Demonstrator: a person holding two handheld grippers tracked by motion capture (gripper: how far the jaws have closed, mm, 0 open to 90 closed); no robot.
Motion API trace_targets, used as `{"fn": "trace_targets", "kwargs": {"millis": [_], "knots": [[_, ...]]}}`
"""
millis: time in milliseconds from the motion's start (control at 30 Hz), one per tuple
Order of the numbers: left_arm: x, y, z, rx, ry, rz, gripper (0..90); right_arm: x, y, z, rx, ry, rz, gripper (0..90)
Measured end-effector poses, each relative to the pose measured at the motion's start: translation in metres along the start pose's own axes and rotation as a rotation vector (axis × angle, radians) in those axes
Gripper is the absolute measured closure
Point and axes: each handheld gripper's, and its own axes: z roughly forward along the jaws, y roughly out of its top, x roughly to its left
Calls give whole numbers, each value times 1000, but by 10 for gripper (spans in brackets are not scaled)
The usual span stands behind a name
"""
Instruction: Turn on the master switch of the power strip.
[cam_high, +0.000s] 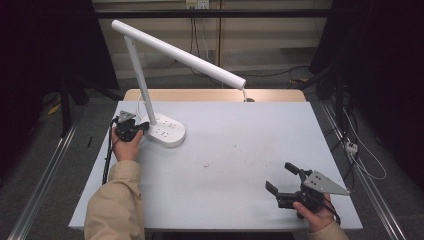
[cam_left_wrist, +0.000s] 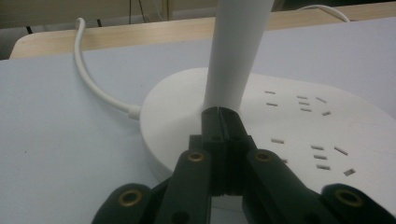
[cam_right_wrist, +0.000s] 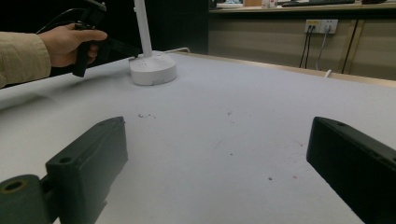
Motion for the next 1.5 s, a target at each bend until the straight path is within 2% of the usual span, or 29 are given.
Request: {"fn": "trace_targets", "kwargs": {"millis": [367, 433, 1100, 1167, 1267, 1500], "knots": [[0, -1, 0, -6, 1, -4, 900, 1, -1, 0, 2, 6, 3, 46], [0, -1, 0, -1, 3, 9, 900, 1, -1, 1, 2, 6, 3, 45], [1, -2, 1, 1, -1, -8, 900, 0, 0, -1, -1, 4, -1, 44], [2, -2, 1, -3, -5, -23, 900, 0, 0, -1, 0, 5, 0, 44], [1, -2, 2, -2, -1, -11, 900, 0, 0, -1, 0, 4, -1, 44], [0, -1, 2, 4, 6, -13, 900, 0, 0, -1, -1, 7, -3, 44]]}}
